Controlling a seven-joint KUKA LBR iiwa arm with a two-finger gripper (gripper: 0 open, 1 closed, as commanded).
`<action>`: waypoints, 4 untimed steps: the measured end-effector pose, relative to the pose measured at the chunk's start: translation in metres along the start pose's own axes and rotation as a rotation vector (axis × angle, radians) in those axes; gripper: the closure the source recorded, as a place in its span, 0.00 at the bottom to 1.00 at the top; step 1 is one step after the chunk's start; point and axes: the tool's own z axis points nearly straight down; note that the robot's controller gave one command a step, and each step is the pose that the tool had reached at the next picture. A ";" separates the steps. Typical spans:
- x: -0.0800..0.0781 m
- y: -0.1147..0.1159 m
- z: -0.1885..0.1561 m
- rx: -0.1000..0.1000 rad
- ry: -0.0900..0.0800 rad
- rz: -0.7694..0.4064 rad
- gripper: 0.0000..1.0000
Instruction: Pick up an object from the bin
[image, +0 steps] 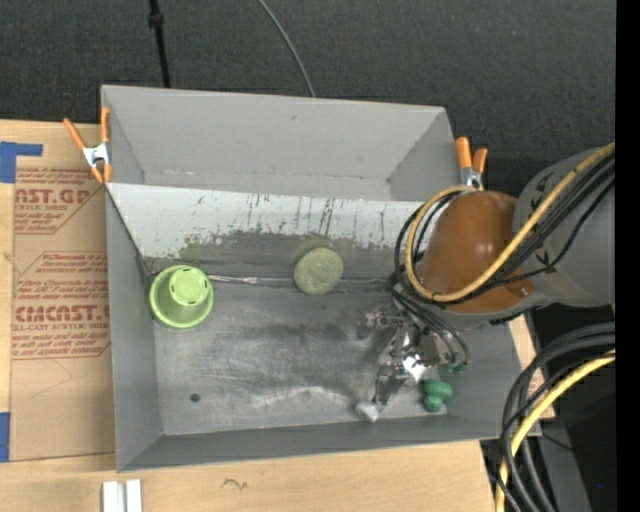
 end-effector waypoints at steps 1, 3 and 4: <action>-0.017 -0.020 0.042 0.000 0.002 -0.048 1.00; -0.033 -0.007 0.042 0.004 0.002 -0.021 1.00; -0.037 -0.025 -0.015 -0.002 0.012 -0.023 1.00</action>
Offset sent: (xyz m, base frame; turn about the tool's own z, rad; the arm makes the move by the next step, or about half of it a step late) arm 0.0000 0.0000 0.0000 0.0000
